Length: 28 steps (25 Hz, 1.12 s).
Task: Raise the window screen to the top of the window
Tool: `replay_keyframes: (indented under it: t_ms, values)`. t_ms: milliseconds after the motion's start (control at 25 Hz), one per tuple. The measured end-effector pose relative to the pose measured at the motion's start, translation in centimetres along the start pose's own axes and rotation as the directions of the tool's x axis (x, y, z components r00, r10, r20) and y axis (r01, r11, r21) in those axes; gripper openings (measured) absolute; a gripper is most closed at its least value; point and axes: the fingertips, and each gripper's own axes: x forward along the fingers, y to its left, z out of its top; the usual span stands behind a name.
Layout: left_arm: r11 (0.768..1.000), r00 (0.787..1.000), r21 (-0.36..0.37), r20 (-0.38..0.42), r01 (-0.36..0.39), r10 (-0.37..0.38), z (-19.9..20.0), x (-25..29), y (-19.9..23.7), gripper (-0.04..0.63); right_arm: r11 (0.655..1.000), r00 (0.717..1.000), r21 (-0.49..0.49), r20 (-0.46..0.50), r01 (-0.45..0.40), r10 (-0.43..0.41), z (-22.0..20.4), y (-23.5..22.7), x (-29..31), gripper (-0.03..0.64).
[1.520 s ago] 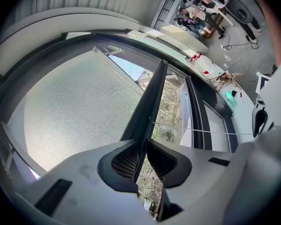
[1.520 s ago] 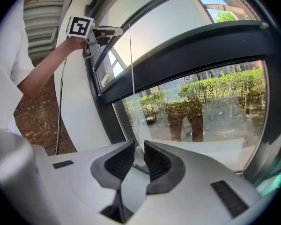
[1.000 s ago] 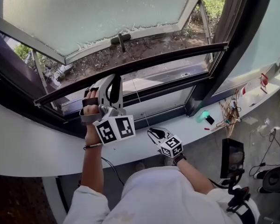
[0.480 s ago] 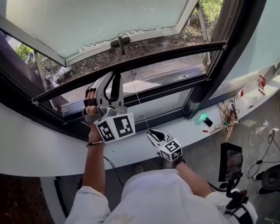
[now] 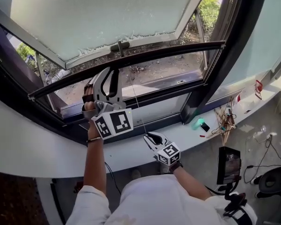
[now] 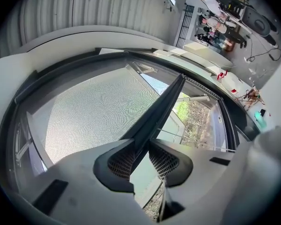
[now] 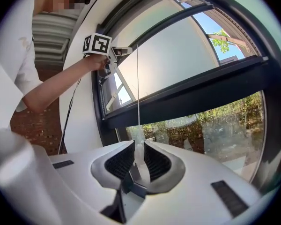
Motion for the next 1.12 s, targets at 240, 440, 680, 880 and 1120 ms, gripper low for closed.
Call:
replay_keyframes:
  t_ms: [240,440,680,880,1120]
  values:
    - [1.000,1.000,0.020,0.014,-0.002,0.001,1.6,0.6,2.3,0.069,0.999,0.999,-0.024,0.014,-0.032,0.033,2.4,1.6,1.6,0.064]
    - [1.000,1.000,0.031,0.022,-0.002,0.001,2.1,0.6,3.0,0.069,0.999,0.999,-0.047,-0.029,-0.016,0.015,2.9,1.6,2.8,0.064]
    - [1.000,0.999,0.019,0.046,-0.019,0.019,2.9,0.4,3.6,0.071,1.000,1.000,-0.007,-0.004,0.010,-0.010,3.7,0.5,2.8,0.064]
    - [0.998,0.996,0.010,0.067,-0.061,0.060,3.8,0.3,4.7,0.080,1.000,1.000,0.006,0.005,0.008,-0.008,4.8,0.7,3.4,0.064]
    - [0.995,0.993,-0.017,0.076,-0.094,0.095,5.0,0.7,6.8,0.089,1.000,0.997,0.015,0.071,-0.016,0.015,7.1,1.3,4.1,0.064]
